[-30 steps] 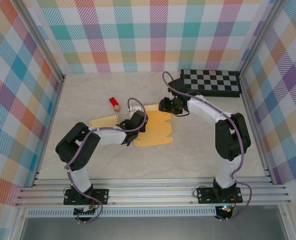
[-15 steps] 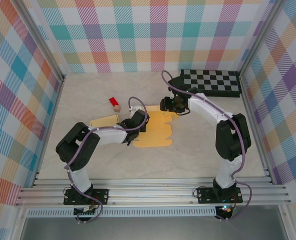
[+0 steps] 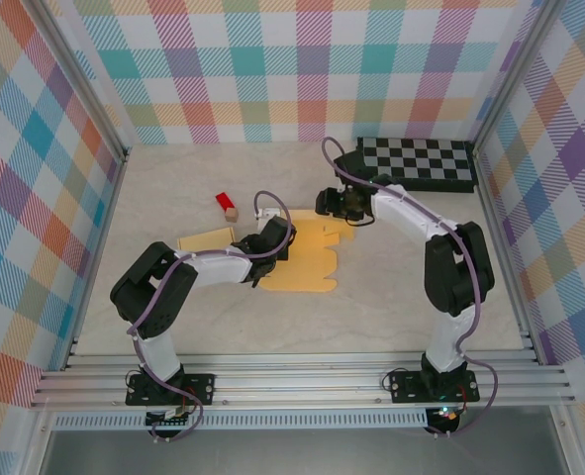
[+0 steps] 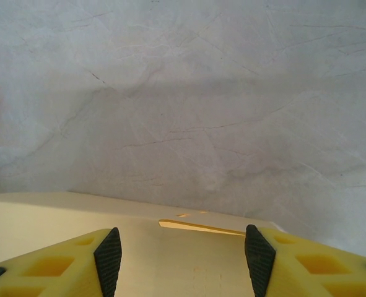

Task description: Fold the paper box

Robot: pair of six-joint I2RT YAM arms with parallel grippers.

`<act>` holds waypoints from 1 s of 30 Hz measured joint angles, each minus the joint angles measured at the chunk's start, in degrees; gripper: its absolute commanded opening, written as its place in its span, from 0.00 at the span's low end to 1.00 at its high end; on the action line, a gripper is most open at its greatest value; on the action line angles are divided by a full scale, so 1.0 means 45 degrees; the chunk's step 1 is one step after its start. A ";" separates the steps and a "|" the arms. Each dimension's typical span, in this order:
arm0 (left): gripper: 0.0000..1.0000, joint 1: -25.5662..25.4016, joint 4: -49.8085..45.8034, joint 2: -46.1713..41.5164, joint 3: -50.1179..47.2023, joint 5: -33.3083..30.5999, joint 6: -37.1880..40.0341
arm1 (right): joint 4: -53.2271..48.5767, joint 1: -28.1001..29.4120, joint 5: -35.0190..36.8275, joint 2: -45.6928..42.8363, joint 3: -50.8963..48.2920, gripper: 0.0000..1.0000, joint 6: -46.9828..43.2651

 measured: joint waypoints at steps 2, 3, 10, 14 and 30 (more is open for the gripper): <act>0.00 0.0000 -0.0117 0.0000 0.0005 -0.0078 -0.0136 | 0.0384 -0.0034 -0.0345 -0.0223 -0.0384 0.59 0.0330; 0.00 0.0000 -0.0141 0.0000 0.0005 -0.0146 -0.0189 | 0.0573 -0.0044 -0.0471 -0.0306 -0.0549 0.59 0.0476; 0.00 -0.0053 -0.0457 0.0000 0.0107 -0.0476 -0.0505 | 0.1015 -0.0029 -0.0777 -0.0947 -0.1360 0.60 0.1049; 0.00 -0.0131 -0.0559 0.0005 0.0136 -0.0534 -0.0559 | 0.0413 0.0000 -0.0753 -0.1205 -0.1409 0.60 0.1001; 0.00 -0.0194 -0.0816 0.0073 0.0170 -0.0622 -0.0835 | -0.1146 0.0330 0.0044 -0.2035 -0.0651 0.60 0.0656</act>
